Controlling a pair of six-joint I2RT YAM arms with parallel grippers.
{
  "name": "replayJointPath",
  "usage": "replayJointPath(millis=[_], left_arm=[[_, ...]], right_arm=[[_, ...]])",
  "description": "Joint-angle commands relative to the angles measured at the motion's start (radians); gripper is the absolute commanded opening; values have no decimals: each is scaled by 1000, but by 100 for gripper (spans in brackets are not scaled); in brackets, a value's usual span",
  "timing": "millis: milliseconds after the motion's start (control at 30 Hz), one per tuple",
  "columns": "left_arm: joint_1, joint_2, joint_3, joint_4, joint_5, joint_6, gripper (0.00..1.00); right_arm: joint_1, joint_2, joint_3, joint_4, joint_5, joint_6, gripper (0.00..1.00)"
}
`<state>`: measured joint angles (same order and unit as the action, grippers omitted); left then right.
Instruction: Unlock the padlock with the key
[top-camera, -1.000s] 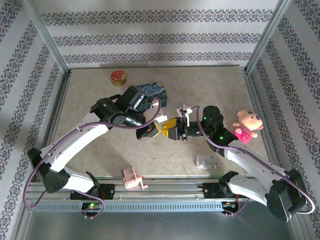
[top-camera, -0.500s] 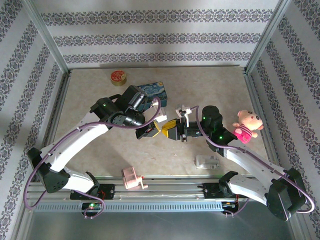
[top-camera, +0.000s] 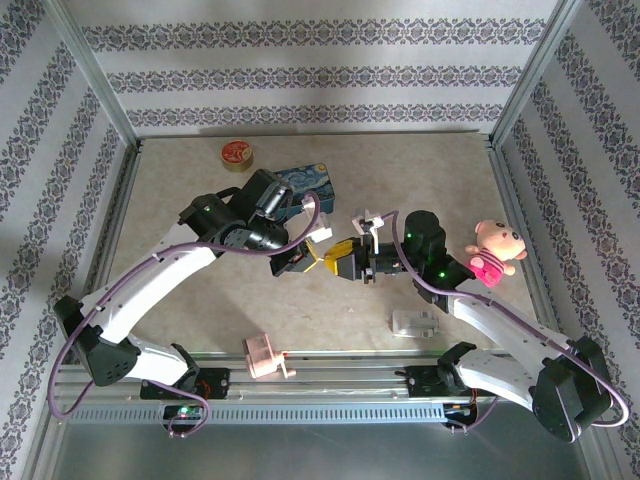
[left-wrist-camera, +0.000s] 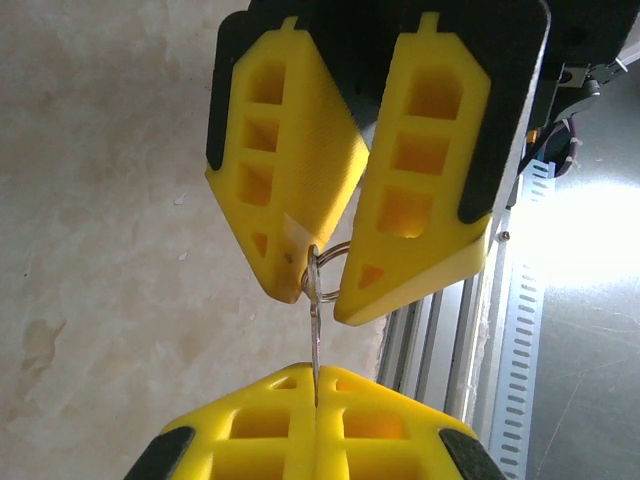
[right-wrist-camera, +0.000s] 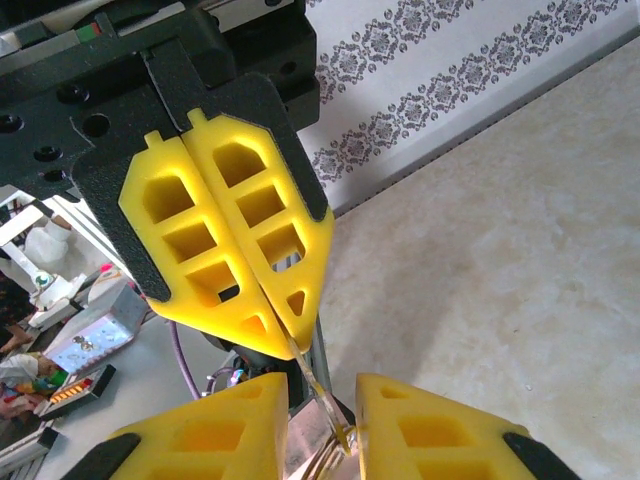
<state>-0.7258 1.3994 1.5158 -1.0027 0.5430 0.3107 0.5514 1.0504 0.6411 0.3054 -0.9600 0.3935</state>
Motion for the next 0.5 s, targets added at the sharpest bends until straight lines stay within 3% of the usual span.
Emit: replayJointPath(millis=[0,233,467], left_arm=[[14,-17,3,-7,14,0,0],[23,-20,1,1,21,-4,0],[29,-21,-5,14,28,-12,0]], right_arm=[[-13,0,8,9,-37,-7,23],[-15,6,8,9,-53,-8,20],[-15,14,12,10,-78,-8,2]])
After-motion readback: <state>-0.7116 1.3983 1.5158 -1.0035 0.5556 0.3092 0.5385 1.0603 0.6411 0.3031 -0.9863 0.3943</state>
